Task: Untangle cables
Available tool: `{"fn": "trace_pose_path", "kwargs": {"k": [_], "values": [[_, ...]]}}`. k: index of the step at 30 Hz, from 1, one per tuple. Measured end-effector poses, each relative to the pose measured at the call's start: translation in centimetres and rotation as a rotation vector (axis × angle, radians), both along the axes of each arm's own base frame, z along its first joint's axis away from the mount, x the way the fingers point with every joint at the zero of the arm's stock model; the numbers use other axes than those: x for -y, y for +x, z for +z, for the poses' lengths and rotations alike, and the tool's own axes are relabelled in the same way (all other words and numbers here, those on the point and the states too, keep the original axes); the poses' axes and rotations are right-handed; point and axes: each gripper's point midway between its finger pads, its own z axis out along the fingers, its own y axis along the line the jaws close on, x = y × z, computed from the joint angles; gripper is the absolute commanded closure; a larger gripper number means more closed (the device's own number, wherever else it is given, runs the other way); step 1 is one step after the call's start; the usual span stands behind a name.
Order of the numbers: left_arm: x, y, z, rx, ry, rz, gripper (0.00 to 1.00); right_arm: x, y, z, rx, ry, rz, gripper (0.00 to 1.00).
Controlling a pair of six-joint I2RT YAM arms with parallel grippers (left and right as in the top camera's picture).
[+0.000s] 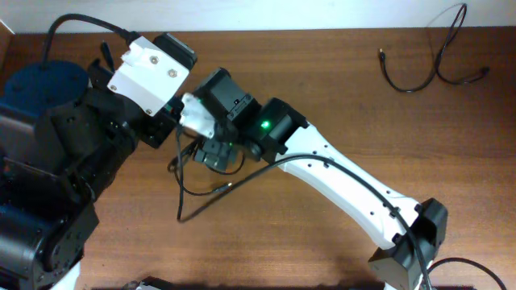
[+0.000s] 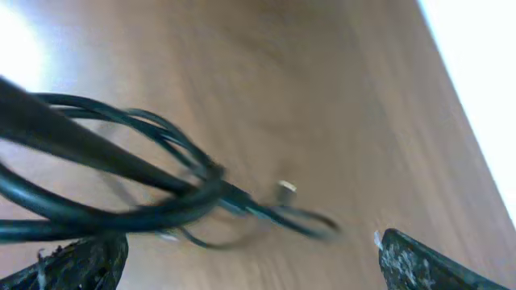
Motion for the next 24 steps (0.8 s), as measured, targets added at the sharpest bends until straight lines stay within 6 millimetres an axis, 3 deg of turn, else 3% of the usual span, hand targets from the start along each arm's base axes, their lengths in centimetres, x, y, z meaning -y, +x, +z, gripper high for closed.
{"fn": "trace_pose_path", "kwargs": {"k": [2,4,5,8,9,11,15,21,23,24], "values": [[-0.1,0.2,-0.2,-0.007,0.005,0.006,1.0,3.6,3.2,0.2,-0.007,0.001,-0.147,0.01],[0.2,0.9,-0.7,-0.024,0.011,0.006,1.0,10.7,8.0,2.3,0.004,0.056,-0.35,0.02],[0.4,1.5,-1.2,-0.04,0.016,0.006,1.0,15.4,9.7,4.8,0.032,0.108,-0.45,0.02],[1.4,3.9,-3.3,-0.108,0.035,-0.004,1.0,21.2,9.0,11.0,0.118,0.216,-0.543,0.02],[1.9,4.5,-4.0,-0.128,0.037,-0.015,0.01,22.5,8.0,12.7,0.14,0.235,-0.554,0.02],[2.4,5.2,-4.8,-0.153,0.044,-0.028,0.01,23.8,7.1,13.4,0.144,0.227,-0.562,0.02],[2.7,5.3,-5.2,-0.169,0.037,-0.038,0.01,24.3,7.3,11.9,0.106,0.186,-0.563,0.02],[2.3,3.5,-8.4,-0.317,0.059,-0.044,0.01,24.3,7.1,11.7,0.099,0.173,-0.553,0.01],[1.5,4.9,-8.3,-0.292,0.026,0.051,0.01,24.4,6.8,11.3,0.085,0.163,-0.553,0.02],[0.0,5.8,-8.5,-0.283,0.0,0.172,0.01,24.5,6.6,11.1,0.073,0.154,-0.553,0.01]]}}
